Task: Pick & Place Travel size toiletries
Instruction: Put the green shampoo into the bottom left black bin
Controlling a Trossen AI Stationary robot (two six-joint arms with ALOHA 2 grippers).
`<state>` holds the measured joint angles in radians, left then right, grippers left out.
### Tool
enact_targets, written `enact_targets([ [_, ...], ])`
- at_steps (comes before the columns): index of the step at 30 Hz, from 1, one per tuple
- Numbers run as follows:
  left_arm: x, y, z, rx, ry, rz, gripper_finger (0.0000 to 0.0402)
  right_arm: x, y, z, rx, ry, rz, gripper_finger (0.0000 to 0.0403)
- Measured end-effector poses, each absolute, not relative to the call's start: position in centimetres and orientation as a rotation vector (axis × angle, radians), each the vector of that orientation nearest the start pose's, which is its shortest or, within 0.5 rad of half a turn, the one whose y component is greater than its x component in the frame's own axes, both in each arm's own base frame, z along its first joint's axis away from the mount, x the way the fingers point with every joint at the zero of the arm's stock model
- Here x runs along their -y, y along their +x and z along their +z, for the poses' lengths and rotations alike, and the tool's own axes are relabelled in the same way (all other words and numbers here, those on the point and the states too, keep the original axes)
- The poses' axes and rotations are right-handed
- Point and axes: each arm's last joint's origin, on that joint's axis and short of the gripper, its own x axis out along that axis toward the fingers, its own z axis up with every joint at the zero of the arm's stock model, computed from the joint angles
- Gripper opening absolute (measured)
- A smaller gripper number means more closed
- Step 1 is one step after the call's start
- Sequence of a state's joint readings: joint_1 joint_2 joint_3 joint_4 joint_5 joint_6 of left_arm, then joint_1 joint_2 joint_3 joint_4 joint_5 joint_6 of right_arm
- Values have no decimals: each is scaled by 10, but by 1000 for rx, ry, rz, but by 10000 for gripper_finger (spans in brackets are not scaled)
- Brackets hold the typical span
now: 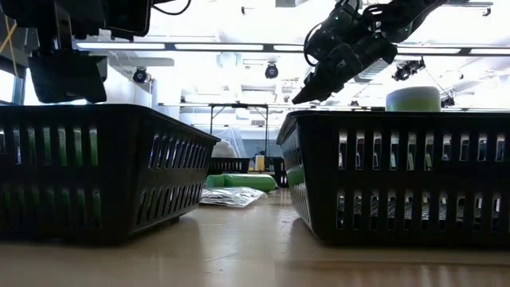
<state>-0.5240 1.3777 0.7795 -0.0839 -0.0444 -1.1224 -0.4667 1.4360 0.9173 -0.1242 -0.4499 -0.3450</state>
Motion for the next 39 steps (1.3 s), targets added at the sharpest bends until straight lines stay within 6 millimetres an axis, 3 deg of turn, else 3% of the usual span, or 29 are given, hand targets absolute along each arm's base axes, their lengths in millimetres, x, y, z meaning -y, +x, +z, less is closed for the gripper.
enact_targets([
  [8, 139, 244, 214, -817, -827, -57, 288, 125, 275, 239, -569, -52, 81, 68],
  [13, 136, 246, 214, -742, -699, -5, 289, 125, 276, 240, -568, -50, 86, 68],
  [18, 116, 255, 214, -679, -566, 52, 280, 125, 276, 240, -567, -50, 87, 68],
  [30, 31, 281, 215, -659, -289, 24, 141, 125, 276, 240, -559, -56, 76, 68],
  [39, -3, 283, 217, -635, -184, 20, 38, 126, 277, 242, -540, -60, 70, 68],
])
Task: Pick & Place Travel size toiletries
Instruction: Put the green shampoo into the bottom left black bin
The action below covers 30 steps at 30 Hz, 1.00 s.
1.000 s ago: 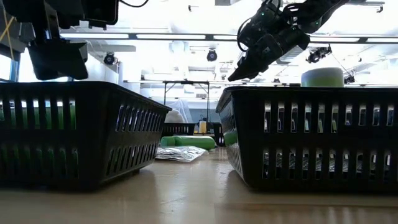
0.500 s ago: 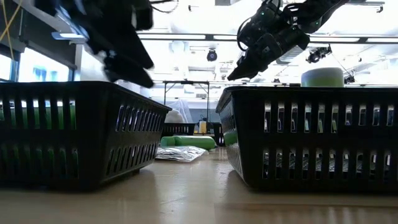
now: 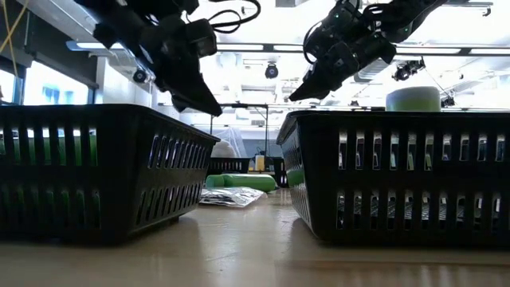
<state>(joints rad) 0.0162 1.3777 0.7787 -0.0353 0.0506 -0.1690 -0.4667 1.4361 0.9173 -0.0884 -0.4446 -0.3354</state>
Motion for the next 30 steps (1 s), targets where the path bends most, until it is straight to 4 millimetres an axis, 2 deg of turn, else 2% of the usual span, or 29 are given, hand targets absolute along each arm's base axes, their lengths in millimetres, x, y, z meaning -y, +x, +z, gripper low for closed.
enact_targets([
  [7, -37, 291, 233, -426, -175, 174, 2, 126, 277, 242, -538, -59, 69, 68],
  [12, -47, 295, 247, -269, -151, 194, 1, 126, 278, 244, -520, -5, 48, 68],
  [23, -58, 291, 237, -346, -90, 221, 0, 129, 283, 253, -426, 36, 16, 68],
  [26, -70, 284, 228, -452, -84, 217, 0, 129, 284, 255, -406, 26, 14, 68],
  [30, -92, 271, 217, -561, -162, 185, 0, 129, 284, 255, -405, 45, 10, 68],
])
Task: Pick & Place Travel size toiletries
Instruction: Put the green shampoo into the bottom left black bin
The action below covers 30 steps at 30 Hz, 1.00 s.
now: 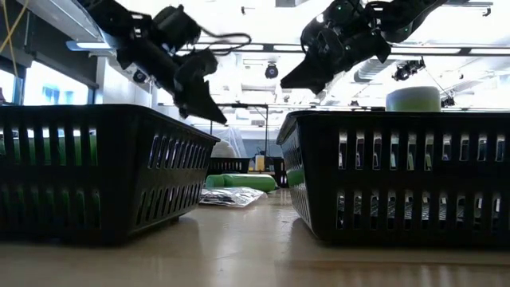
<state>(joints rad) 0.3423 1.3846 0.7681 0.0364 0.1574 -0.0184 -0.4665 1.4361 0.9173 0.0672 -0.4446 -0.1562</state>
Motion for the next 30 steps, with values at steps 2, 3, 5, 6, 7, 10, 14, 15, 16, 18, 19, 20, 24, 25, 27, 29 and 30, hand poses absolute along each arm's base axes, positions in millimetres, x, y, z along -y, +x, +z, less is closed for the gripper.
enact_targets([
  [2, -99, 267, 216, -573, -185, 135, 0, 129, 284, 255, -406, 68, 5, 68],
  [3, -101, 266, 216, -575, -200, 108, 0, 129, 284, 255, -406, 71, 5, 68],
  [5, -102, 264, 215, -579, -227, 76, 0, 129, 284, 255, -405, 71, 5, 68],
  [6, -102, 264, 215, -582, -239, 67, 0, 129, 284, 255, -405, 70, 5, 68],
  [7, -101, 264, 215, -584, -251, 69, 0, 129, 284, 255, -405, 68, 5, 68],
  [10, -99, 265, 215, -582, -281, 51, 0, 130, 283, 255, -405, 61, 4, 68],
  [14, -95, 266, 215, -583, -335, 53, 0, 131, 283, 255, -403, 4, 24, 68],
  [15, -93, 267, 215, -584, -340, 51, 0, 132, 282, 255, -401, -4, 40, 68],
  [16, -92, 267, 215, -584, -346, 47, 0, 132, 281, 255, -399, -7, 58, 66],
  [18, -89, 269, 216, -577, -347, 40, 0, 133, 281, 254, -393, -8, 94, 58],
  [19, -88, 270, 216, -571, -342, 35, 0, 133, 280, 254, -390, -11, 110, 51],
  [20, -87, 270, 217, -568, -338, 35, 0, 132, 280, 254, -390, -18, 122, 43],
  [24, -80, 273, 217, -562, -319, 31, 0, 128, 273, 253, -447, -45, 159, 9],
  [25, -78, 274, 218, -556, -315, 26, 0, 127, 270, 253, -466, -41, 168, 7],
  [27, -78, 275, 219, -545, -311, 23, 0, 124, 264, 250, -503, -18, 176, 4],
  [29, -79, 275, 220, -530, -305, 26, 0, 120, 257, 242, -520, -4, 177, 3],
  [30, -80, 276, 221, -520, -295, 27, 0, 118, 253, 236, -515, 0, 173, 3],
])
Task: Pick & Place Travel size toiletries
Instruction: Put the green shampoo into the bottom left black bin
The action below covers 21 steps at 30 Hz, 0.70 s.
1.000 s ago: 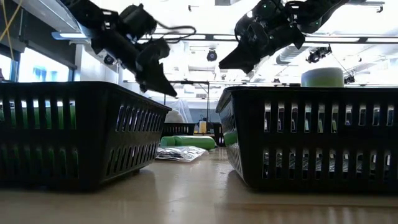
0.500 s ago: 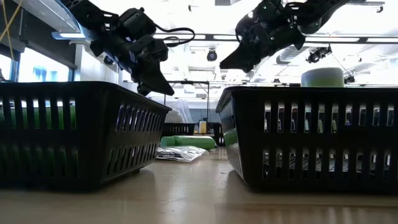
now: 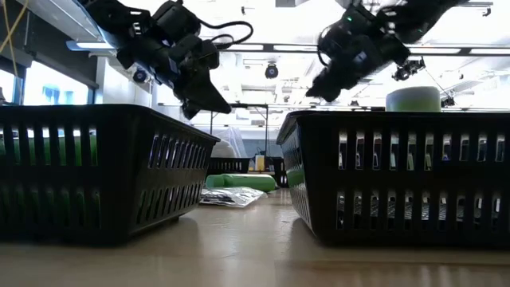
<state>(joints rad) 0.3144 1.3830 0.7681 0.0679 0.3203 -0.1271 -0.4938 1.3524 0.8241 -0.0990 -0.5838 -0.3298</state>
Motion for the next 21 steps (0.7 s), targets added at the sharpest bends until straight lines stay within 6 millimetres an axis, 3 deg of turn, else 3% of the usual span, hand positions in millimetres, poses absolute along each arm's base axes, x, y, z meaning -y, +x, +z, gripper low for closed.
enact_targets([
  [4, -81, 278, 225, -477, -231, 13, 0, 111, 237, 213, -440, 50, 124, 3],
  [7, -81, 279, 227, -450, -187, 4, 0, 111, 221, 209, -358, 21, 46, 3],
  [13, -81, 279, 227, -451, -181, 2, 0, 120, 191, 225, -223, -59, -52, 3],
  [21, -79, 279, 227, -453, -294, 42, 0, 128, 166, 246, -113, -172, -31, 3],
])
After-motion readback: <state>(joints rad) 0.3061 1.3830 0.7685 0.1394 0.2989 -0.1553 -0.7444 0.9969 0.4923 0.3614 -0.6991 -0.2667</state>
